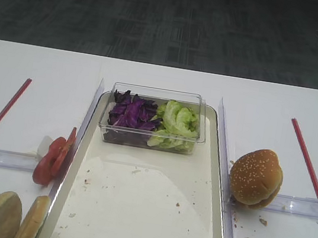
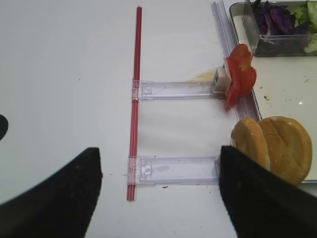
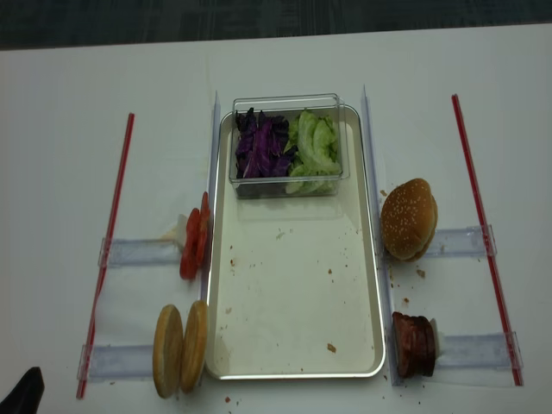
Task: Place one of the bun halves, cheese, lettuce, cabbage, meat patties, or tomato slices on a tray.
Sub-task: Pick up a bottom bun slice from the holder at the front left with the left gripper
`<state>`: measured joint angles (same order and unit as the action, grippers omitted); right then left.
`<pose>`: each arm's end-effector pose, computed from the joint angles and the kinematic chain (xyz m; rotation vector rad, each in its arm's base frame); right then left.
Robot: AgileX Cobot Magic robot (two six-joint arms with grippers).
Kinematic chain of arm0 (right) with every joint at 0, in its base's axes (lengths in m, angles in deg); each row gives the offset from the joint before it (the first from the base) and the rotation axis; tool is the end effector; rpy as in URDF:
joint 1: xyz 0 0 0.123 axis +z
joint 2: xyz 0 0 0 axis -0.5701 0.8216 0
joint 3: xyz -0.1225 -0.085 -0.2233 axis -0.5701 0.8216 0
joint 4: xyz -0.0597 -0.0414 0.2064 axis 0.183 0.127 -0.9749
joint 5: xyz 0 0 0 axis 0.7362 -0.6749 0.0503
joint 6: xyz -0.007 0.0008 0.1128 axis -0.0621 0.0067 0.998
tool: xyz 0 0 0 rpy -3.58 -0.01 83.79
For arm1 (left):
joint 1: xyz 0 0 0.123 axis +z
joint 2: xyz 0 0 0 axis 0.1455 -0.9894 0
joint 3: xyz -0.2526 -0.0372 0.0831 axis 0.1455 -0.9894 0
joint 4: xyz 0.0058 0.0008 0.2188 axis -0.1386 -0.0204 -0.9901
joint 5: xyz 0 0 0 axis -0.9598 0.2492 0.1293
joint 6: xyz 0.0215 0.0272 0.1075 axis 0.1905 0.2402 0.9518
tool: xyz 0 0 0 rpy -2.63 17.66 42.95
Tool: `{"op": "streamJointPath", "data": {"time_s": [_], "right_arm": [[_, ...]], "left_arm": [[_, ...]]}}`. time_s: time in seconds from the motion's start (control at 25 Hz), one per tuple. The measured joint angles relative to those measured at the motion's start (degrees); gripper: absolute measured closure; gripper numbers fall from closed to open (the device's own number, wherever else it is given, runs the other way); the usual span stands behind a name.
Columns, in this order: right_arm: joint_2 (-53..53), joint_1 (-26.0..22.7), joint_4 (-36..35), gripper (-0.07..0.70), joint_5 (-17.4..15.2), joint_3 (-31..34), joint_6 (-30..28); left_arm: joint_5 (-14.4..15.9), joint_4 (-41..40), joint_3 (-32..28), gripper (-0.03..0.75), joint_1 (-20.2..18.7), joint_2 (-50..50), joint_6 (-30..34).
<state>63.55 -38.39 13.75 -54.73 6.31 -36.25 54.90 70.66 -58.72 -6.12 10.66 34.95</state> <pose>-0.0020 -0.0011 0.2361 0.0686 2.1310 -0.0522 -0.0061 -0.0065 0.2360 -0.0008 2.1656 -0.0314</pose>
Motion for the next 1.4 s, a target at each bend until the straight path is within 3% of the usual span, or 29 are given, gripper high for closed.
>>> {"op": "streamJointPath", "data": {"time_s": [0.8,1.12,1.4], "right_arm": [[0.0,0.0,0.0,0.099,0.0,0.0,0.0],[0.0,0.0,0.17,0.099,0.0,0.0,0.0],[0.0,0.0,0.17,0.099,0.0,0.0,0.0]], "left_arm": [[0.12,-2.08,0.0,0.257,0.0,-7.54,-2.83],[0.12,-2.22,0.0,0.258,-3.51,-14.99,-2.97],[0.0,-2.32,0.0,0.258,-3.88,-22.45,-2.97]]}}
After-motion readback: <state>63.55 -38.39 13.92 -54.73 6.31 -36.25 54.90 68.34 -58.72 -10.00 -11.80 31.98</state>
